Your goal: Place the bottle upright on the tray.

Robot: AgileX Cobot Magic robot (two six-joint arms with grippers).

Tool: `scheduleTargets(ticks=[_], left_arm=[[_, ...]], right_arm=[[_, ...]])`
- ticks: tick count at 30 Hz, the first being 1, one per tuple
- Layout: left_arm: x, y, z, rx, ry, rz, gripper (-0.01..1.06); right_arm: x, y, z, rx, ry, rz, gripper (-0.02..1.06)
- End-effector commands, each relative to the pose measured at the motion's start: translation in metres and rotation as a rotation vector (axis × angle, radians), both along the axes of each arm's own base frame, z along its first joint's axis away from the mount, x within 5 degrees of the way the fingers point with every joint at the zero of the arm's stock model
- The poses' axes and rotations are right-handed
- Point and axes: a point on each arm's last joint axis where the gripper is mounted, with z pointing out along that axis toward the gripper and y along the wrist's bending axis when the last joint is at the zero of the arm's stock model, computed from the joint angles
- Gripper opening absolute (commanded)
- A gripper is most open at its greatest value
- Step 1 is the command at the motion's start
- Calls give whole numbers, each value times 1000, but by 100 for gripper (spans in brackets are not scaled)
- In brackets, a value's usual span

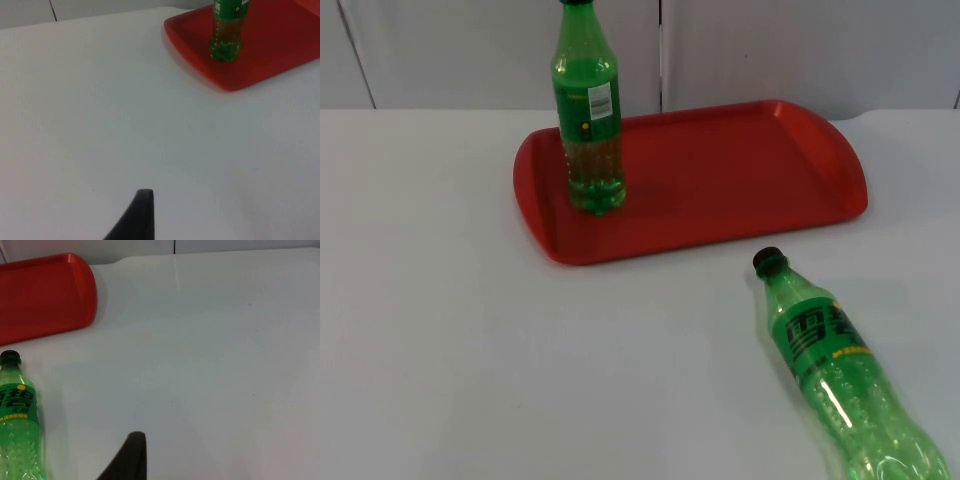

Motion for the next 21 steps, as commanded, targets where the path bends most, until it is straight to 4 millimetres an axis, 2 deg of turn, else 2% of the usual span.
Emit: scheduleTargets(ticks=[1, 12, 15, 19, 21], left_arm=[[0, -1, 0, -13, -7, 0, 105], [0, -1, 0, -12, -7, -1, 105], [0, -1, 0, -12, -7, -1, 105], [0, -1, 0, -12, -7, -1, 105], [0, -1, 0, -12, -7, -1, 105]], right_arm=[[0, 1, -1, 5, -4, -2, 105], [-3, 1, 5, 4, -27, -2, 105], [-1, 1, 13, 4, -29, -1, 105], [14, 0, 38, 3, -21, 1, 105], [19, 0, 43, 3, -18, 2, 105]])
